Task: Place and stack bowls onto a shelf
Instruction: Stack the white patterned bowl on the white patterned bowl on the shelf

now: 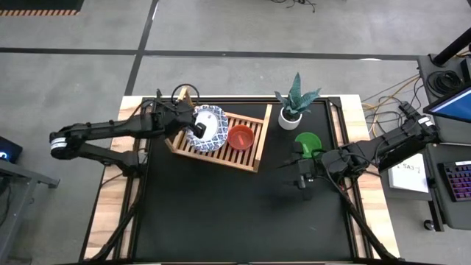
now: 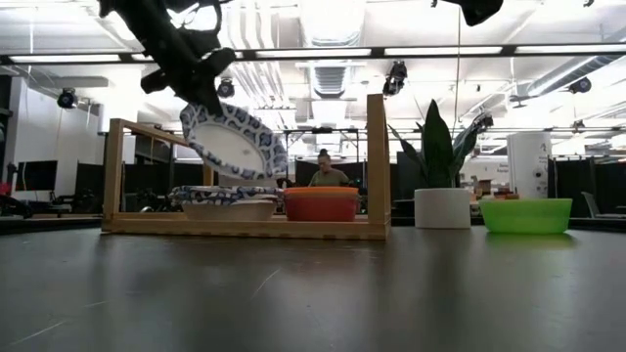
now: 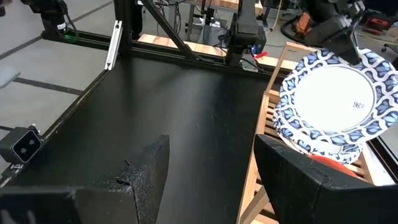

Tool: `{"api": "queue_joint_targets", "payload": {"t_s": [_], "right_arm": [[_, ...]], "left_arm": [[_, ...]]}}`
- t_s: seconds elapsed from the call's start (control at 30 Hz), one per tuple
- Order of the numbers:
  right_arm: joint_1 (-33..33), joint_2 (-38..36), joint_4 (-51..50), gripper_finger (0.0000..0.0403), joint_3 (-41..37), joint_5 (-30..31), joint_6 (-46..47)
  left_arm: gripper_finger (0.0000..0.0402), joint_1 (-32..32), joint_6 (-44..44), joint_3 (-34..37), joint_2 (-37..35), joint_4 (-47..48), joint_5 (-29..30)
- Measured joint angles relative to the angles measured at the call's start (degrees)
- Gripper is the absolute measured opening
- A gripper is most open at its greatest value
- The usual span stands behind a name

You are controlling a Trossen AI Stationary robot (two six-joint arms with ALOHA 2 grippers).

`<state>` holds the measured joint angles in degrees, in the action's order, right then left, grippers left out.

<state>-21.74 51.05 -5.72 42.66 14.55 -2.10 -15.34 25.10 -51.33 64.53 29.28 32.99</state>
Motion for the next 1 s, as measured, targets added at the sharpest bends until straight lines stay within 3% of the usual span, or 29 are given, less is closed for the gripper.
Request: {"api": "queue_joint_targets", "payload": {"t_s": [0.2, 0.47, 0.7, 1.0], "right_arm": [[0.00, 0.00, -0.02, 0.0224, -0.18, 0.00, 0.12], [0.00, 0.00, -0.09, 0.0224, -0.45, 0.00, 0.73], [0.00, 0.00, -0.11, 0.0224, -0.45, 0.01, 0.73], [0.01, 0.00, -1.09, 0.0224, -0.45, 0.48, 0.99]], "left_arm": [[0.0011, -0.43, 0.73, 0.02, 3.09, -0.24, 0.01], [0.0063, -0.43, 1.07, 0.02, 6.39, -0.20, 0.01], [0.0112, -0.43, -0.51, 0.02, 6.19, 0.11, -0.02], [0.0145, -0.40, -0.51, 0.02, 5.51, 2.33, -0.37]]}}
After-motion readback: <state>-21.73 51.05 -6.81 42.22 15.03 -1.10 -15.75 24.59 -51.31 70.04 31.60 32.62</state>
